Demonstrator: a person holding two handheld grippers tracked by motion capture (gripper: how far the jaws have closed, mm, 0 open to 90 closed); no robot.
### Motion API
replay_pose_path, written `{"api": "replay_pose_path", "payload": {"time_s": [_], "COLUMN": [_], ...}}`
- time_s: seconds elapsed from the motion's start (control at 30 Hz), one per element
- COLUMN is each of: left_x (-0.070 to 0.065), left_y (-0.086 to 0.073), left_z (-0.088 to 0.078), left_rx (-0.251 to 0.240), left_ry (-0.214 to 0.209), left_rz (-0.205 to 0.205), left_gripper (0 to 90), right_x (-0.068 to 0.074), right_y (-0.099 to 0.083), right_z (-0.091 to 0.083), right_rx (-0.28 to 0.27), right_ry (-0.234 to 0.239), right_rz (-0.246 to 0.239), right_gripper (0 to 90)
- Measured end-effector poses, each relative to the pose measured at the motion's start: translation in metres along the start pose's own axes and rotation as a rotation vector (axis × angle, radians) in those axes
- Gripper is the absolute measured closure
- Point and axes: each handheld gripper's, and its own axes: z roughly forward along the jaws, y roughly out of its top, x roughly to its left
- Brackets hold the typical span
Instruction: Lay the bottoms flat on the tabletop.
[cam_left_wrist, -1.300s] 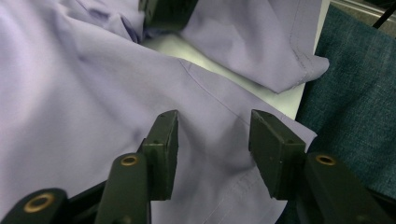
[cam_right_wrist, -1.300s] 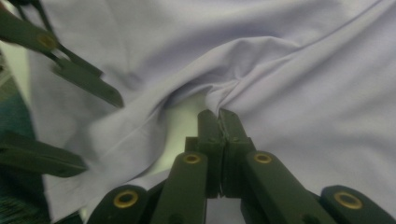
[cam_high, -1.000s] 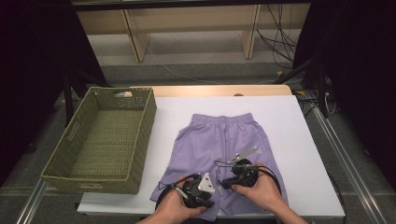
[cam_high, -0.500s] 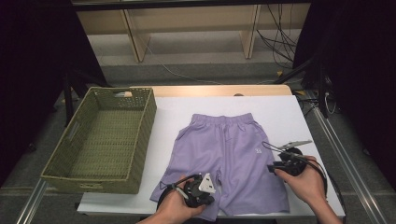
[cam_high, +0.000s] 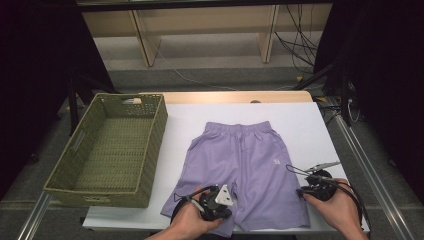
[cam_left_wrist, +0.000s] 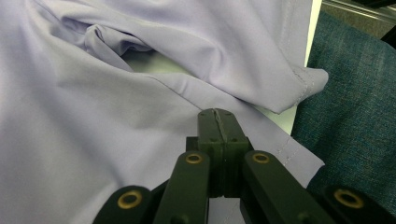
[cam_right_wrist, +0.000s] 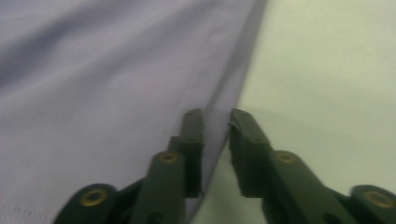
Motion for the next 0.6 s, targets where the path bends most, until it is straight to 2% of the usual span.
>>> {"api": "replay_pose_path", "payload": {"time_s": [0.03, 0.07, 0.13, 0.23, 0.43, 0.5, 0.57, 0.6], "left_x": [0.000, -0.001, -0.001, -0.002, -0.002, -0.001, -0.002, -0.002], "left_y": [0.000, 0.000, 0.000, 0.000, 0.003, 0.003, 0.004, 0.005], "left_z": [0.000, 0.000, 0.000, 0.000, -0.001, -0.002, -0.003, -0.004], "left_rx": [-0.004, -0.007, -0.007, -0.012, -0.043, -0.043, -0.058, -0.066], "left_ry": [0.002, 0.002, 0.003, 0.004, -0.006, -0.005, -0.002, -0.005], "left_rz": [0.002, 0.003, 0.002, -0.002, -0.002, -0.003, -0.003, 0.000], "left_gripper": [89.7, 89.7, 89.9, 90.0, 90.0, 90.0, 89.9, 89.7], "right_x": [0.001, 0.003, 0.006, 0.001, -0.016, -0.020, -0.019, -0.016], "right_y": [0.000, 0.000, 0.000, 0.001, -0.004, -0.006, -0.008, -0.008], "right_z": [0.000, 0.000, 0.000, -0.002, -0.015, -0.016, -0.017, -0.017], "right_rx": [0.007, 0.006, 0.015, 0.036, 0.043, 0.047, 0.033, 0.016], "right_ry": [-0.019, -0.024, -0.012, 0.009, -0.024, -0.025, 0.003, 0.026], "right_rz": [-0.023, -0.025, -0.028, -0.022, 0.033, 0.029, 0.024, 0.050], "right_gripper": [81.4, 85.5, 90.0, 90.0, 90.0, 90.0, 89.5, 84.2]}}
